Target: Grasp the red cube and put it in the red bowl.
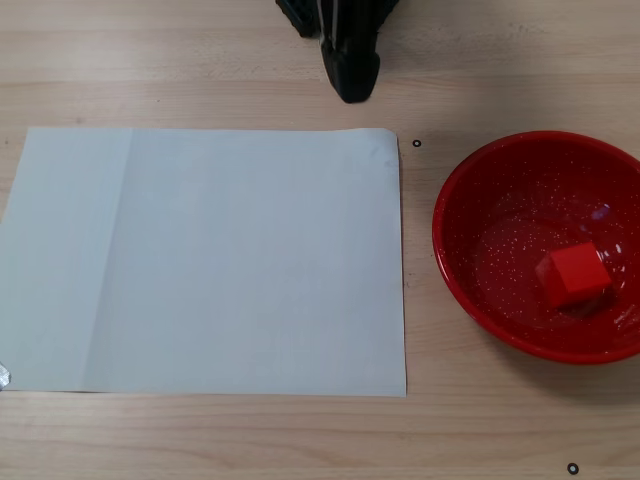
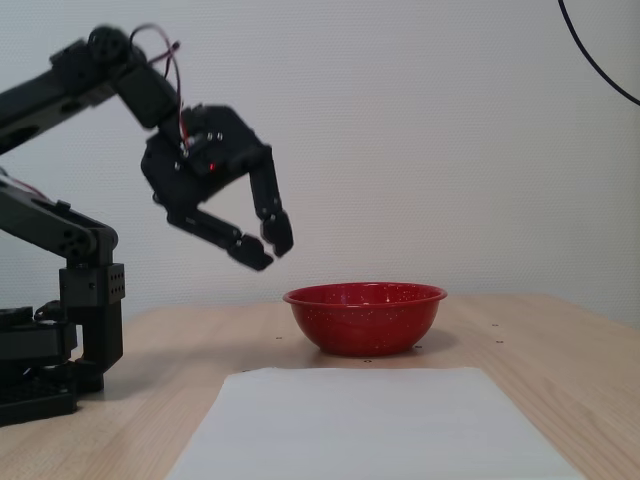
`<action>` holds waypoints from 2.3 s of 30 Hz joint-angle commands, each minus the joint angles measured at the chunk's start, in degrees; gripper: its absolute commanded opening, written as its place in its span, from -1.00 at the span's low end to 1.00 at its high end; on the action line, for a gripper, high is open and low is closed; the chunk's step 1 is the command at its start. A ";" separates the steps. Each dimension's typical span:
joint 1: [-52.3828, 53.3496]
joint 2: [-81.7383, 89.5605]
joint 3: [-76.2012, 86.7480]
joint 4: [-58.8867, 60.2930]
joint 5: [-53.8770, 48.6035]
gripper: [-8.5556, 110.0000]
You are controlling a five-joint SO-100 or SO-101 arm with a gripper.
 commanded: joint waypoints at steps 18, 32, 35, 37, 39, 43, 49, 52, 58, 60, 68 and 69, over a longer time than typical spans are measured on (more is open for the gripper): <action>-0.62 23.99 43.07 -35.77 -4.92 -0.85; 1.14 28.48 48.87 -27.95 -6.68 -0.85; 0.79 28.48 48.87 -22.50 -6.86 -0.85; 0.70 28.48 48.96 -19.60 -6.94 -0.85; 0.88 28.48 48.96 -17.14 -6.94 -0.85; 2.46 26.72 48.96 -15.29 -4.57 -0.85; 1.93 28.39 48.96 -12.48 -6.42 -0.85; 1.23 28.39 48.96 -12.22 -7.47 -0.85; 1.14 28.39 48.96 -12.04 -7.38 -0.85; 1.14 28.39 48.96 -12.04 -7.29 -0.85; 1.14 28.39 48.96 -12.04 -7.29 -0.85; 1.14 28.39 48.96 -12.04 -7.29 -0.85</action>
